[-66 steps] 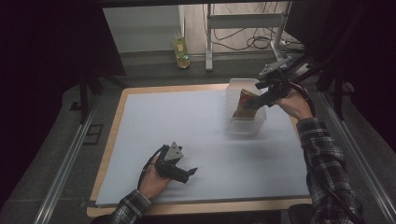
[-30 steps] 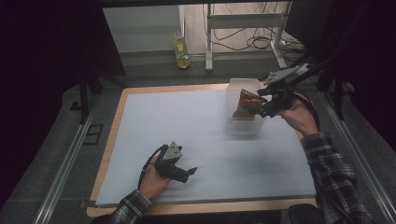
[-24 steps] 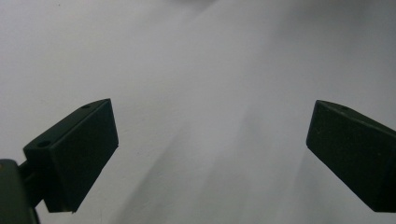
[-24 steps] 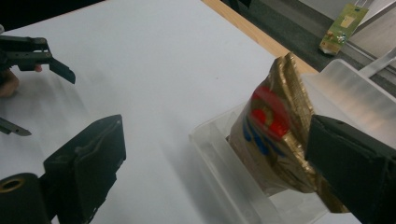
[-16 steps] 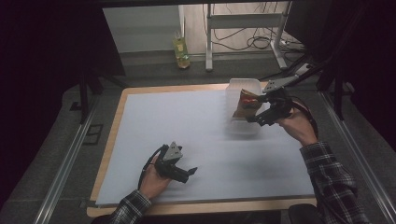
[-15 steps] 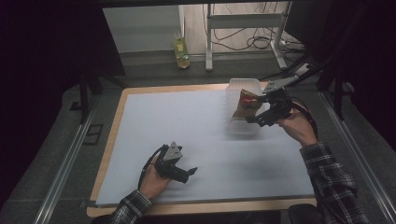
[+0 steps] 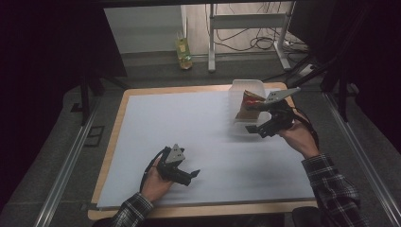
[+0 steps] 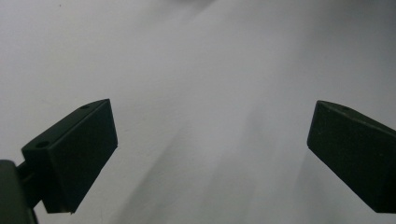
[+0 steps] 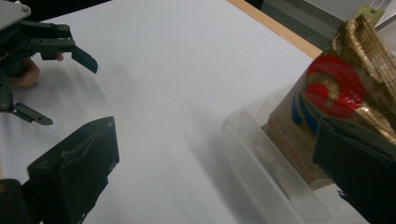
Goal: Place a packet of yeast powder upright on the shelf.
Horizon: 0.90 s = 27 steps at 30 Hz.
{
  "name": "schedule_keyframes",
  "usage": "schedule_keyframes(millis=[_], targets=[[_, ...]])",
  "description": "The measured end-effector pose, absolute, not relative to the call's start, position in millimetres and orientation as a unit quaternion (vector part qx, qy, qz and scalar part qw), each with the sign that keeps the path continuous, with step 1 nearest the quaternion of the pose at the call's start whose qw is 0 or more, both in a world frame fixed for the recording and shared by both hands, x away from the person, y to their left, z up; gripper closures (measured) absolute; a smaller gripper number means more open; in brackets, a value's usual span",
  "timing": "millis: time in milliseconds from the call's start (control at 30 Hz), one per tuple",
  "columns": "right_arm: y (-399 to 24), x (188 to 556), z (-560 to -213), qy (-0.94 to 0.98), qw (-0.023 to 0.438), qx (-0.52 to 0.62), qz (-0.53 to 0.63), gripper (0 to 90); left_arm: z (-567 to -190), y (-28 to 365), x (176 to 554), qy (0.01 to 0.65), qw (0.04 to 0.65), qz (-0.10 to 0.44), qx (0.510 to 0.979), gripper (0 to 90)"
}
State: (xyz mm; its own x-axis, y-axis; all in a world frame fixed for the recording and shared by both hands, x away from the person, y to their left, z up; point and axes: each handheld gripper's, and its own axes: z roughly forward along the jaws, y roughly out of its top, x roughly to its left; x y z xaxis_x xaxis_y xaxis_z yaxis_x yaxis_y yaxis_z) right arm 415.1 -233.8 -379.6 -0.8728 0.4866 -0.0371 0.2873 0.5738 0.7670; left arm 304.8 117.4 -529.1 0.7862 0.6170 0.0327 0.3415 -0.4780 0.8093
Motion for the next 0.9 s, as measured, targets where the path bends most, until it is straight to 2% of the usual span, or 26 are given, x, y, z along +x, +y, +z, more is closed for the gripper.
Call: schedule_keyframes(millis=[900], targets=[[-246,379,-387,0.870,0.137,0.221,0.418,0.0,-531,117,304,0.276,0.431,0.164,0.843,1.3]])
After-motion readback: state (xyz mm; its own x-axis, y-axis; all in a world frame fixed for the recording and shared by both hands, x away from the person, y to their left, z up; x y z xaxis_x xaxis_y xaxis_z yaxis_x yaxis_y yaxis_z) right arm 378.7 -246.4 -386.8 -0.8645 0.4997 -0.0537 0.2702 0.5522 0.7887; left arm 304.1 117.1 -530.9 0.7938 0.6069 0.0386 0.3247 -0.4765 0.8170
